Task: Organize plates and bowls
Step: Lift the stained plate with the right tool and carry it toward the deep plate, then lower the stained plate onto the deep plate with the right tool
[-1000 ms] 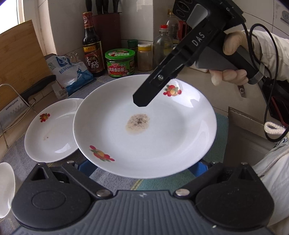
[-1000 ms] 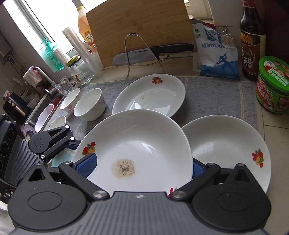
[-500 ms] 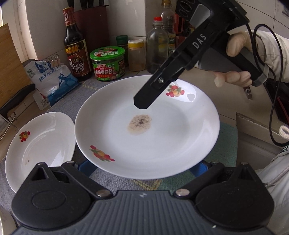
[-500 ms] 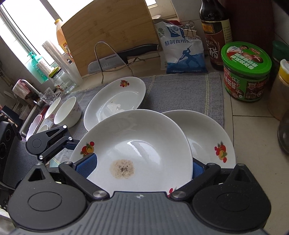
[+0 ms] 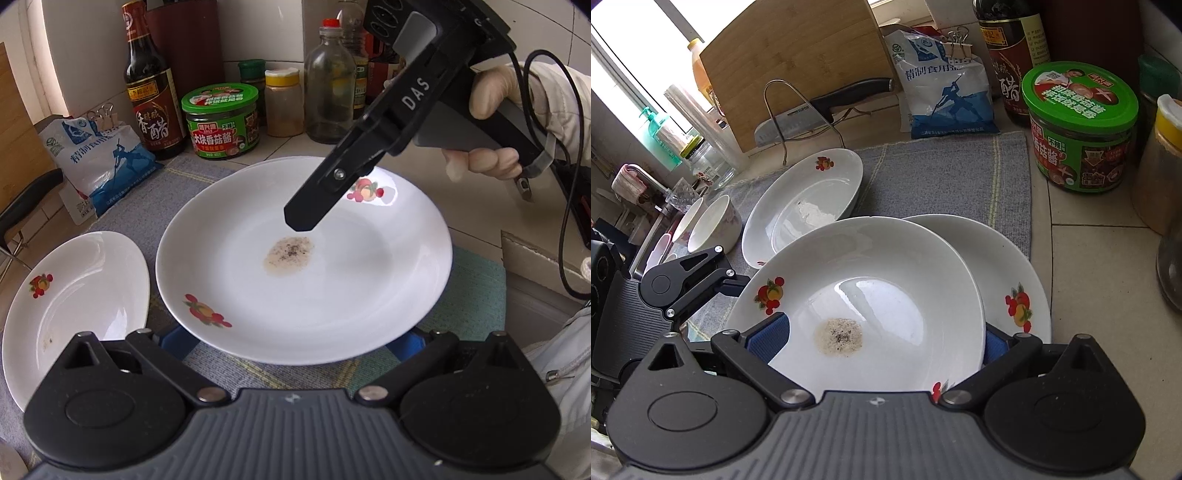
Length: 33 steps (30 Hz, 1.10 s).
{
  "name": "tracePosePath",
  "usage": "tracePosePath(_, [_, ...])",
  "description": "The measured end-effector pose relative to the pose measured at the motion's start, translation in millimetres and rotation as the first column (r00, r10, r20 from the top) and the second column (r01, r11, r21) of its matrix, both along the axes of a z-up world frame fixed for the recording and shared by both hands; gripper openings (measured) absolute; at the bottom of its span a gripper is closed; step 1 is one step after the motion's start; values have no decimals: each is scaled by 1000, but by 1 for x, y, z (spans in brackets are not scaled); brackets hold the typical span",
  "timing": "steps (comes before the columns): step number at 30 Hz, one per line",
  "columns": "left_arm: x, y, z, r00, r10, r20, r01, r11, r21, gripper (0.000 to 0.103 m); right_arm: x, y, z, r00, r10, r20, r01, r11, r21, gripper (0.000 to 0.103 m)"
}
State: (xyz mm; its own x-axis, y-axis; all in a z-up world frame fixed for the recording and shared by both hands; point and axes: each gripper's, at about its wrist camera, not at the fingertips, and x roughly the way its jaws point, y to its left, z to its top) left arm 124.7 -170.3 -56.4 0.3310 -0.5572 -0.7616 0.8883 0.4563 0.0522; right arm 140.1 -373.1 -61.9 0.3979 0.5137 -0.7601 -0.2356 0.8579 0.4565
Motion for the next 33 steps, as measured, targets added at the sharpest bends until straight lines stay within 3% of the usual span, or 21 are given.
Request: tracePosePath(33, [11,-13,-11,997,-71,17,71,997,43,102,-37,-18,3,992,-122,-13,122,993,-2,103])
